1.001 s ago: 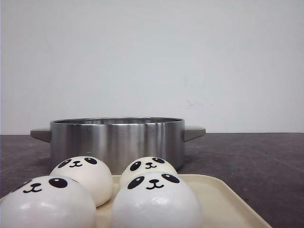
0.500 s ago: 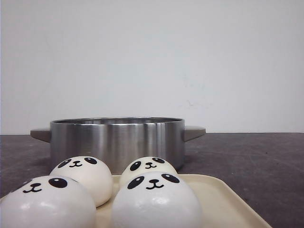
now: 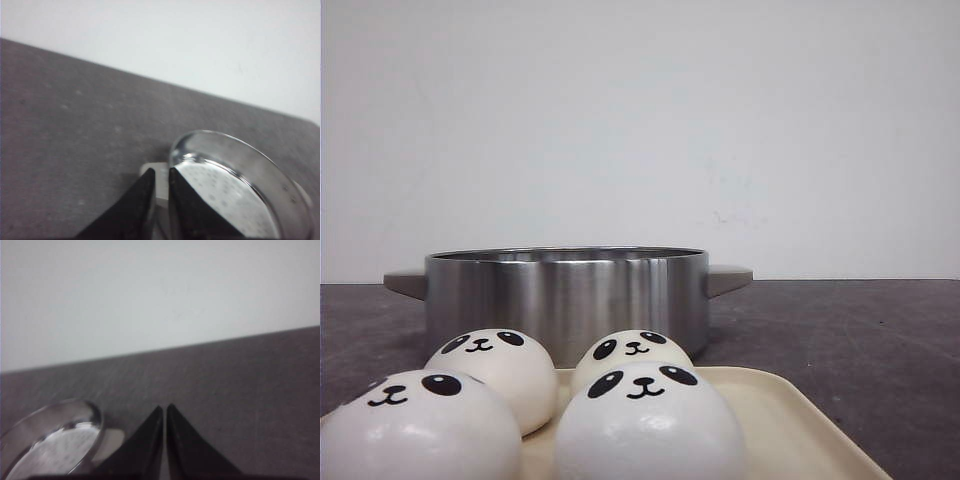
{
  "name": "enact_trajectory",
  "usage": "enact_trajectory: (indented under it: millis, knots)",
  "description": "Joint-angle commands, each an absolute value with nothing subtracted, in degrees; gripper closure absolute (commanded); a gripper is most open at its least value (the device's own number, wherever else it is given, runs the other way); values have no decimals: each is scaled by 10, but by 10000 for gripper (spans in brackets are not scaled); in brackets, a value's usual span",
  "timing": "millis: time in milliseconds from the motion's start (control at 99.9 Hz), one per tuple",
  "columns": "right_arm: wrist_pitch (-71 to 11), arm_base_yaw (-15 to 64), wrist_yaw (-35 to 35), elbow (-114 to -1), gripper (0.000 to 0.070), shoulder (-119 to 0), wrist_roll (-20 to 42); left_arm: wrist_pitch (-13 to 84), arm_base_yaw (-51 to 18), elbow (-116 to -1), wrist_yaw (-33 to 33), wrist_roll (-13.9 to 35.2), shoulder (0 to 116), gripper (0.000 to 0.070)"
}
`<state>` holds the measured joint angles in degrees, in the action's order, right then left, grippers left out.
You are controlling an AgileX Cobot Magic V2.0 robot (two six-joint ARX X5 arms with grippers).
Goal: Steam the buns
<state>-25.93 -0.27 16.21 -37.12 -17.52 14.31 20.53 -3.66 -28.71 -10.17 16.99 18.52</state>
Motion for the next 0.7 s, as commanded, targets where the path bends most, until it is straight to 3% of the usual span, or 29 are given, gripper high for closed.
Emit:
enact_trajectory:
  millis: [0, 290, 490, 630, 690]
  knots:
    - [-264, -1, 171, -421, 696, -217, 113, 202, -39, -337, -119, 136, 232, 700]
    - [-264, -1, 175, -521, 695, -300, 111, 201, -39, -476, -136, 131, 350, 700]
    - [-280, -1, 271, -521, 695, -303, 93, 211, -39, -482, -136, 131, 351, 700]
    - [-308, 0, 300, -521, 693, -310, 81, 216, -41, -482, -136, 130, 354, 699]
    - [-310, 1, 318, -521, 643, -316, 82, 215, -43, -482, -136, 127, 357, 643]
